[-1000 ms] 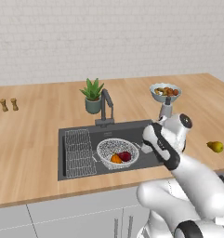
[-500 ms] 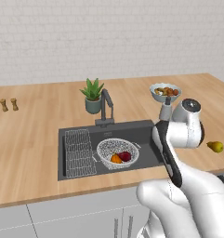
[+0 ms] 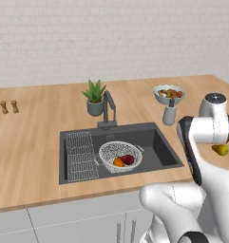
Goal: Put the colander in the sink, put the pear, pear, orange in the colander, and turn on the sink faucet and pour water over the colander.
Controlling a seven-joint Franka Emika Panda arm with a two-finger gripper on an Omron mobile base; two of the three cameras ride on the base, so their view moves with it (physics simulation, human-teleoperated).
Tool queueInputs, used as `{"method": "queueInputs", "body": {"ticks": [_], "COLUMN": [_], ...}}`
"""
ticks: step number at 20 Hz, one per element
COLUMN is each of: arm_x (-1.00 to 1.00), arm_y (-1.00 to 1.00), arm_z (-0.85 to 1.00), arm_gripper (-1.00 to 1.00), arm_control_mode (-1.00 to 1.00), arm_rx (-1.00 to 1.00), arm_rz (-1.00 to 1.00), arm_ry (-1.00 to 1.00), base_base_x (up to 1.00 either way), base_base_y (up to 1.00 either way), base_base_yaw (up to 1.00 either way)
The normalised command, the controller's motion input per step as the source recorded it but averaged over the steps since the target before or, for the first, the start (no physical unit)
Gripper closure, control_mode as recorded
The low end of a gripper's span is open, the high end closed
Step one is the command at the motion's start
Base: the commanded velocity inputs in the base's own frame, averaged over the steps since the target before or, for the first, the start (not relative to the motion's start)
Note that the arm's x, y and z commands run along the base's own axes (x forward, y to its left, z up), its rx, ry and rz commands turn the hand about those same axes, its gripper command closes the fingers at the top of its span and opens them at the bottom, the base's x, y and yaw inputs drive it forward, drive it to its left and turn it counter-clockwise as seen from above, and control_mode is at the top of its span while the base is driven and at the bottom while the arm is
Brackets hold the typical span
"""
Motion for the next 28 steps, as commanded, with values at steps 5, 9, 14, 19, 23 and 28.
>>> {"method": "queueInputs", "body": {"ticks": [5, 9, 14, 19, 23, 28], "arm_x": [-0.09, 0.0, 0.03, 0.21, 0.27, 0.37], "arm_y": [-1.0, -0.99, -0.79, -0.59, -0.33, -0.21], "arm_z": [0.0, 0.0, 0.0, -0.01, -0.14, -0.24], "arm_gripper": [-1.0, -1.0, -1.0, -1.0, -1.0, -1.0], "arm_control_mode": [-1.0, -1.0, -1.0, -1.0, -1.0, -1.0], "arm_rx": [0.14, 0.11, 0.02, 0.0, 0.01, 0.01], "arm_rz": [-0.25, -0.09, -0.02, 0.07, 0.04, 0.08], "arm_ry": [-0.03, -0.1, -0.03, 0.03, 0.0, 0.0], "base_base_x": [0.0, 0.0, 0.0, 0.0, 0.0, 0.0], "base_base_y": [0.0, 0.0, 0.0, 0.0, 0.0, 0.0], "base_base_yaw": [0.0, 0.0, 0.0, 0.0, 0.0, 0.0]}}
